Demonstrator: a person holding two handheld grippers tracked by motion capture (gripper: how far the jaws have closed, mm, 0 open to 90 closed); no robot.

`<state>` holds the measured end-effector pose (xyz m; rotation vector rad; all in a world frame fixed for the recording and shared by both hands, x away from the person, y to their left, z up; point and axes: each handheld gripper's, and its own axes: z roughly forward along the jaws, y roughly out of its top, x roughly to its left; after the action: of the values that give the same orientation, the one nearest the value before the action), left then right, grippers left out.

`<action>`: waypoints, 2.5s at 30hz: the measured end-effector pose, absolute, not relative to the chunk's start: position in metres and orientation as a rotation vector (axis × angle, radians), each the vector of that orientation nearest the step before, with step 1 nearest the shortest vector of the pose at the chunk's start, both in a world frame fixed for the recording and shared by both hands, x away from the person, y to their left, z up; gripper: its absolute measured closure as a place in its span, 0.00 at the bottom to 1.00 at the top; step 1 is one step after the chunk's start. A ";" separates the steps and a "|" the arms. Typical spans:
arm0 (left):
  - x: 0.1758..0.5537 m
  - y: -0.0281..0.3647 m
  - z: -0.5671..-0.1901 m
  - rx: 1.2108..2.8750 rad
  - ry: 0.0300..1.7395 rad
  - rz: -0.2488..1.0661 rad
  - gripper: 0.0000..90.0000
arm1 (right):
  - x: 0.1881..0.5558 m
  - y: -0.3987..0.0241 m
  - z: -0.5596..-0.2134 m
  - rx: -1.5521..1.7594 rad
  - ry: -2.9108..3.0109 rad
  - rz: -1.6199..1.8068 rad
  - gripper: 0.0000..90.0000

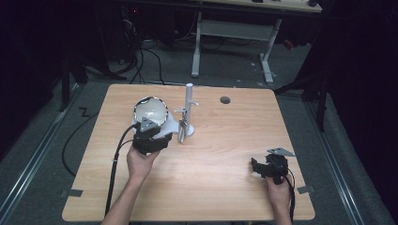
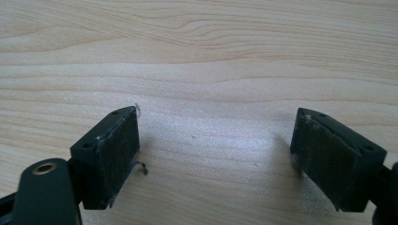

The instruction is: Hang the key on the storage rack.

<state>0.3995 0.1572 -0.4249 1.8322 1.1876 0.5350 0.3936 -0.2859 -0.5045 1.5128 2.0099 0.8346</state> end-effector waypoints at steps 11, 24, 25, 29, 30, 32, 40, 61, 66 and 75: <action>0.389 0.164 -0.425 1.794 1.190 0.555 0.50 | 0.394 -0.286 -0.504 1.513 2.010 0.835 0.18; 0.382 0.172 -0.426 1.760 1.208 0.548 0.51 | 0.394 -0.286 -0.504 1.513 2.010 0.834 0.18; 0.381 0.173 -0.426 1.754 1.210 0.547 0.51 | 0.394 -0.286 -0.504 1.513 2.010 0.835 0.18; 0.379 0.175 -0.426 1.752 1.211 0.550 0.50 | 0.394 -0.286 -0.504 1.513 2.010 0.835 0.18; 0.378 0.175 -0.425 1.752 1.210 0.551 0.50 | 0.394 -0.286 -0.504 1.513 2.010 0.835 0.18; 0.377 0.176 -0.424 1.751 1.209 0.553 0.50 | 0.394 -0.286 -0.504 1.513 2.010 0.835 0.18; 0.372 0.181 -0.425 1.726 1.214 0.538 0.50 | 0.394 -0.286 -0.504 1.513 2.010 0.835 0.18; 0.358 0.197 -0.431 1.677 1.256 0.530 0.50 | 0.393 -0.286 -0.504 1.513 2.010 0.834 0.18; 0.355 0.200 -0.433 1.671 1.264 0.529 0.50 | 0.393 -0.286 -0.504 1.513 2.009 0.834 0.18; 0.352 0.204 -0.437 1.664 1.278 0.530 0.50 | 0.393 -0.286 -0.504 1.514 2.009 0.834 0.18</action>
<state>0.3519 0.2035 -0.4368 1.6639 1.2780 0.5296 0.3934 -0.2858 -0.5045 1.5139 2.0087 0.8341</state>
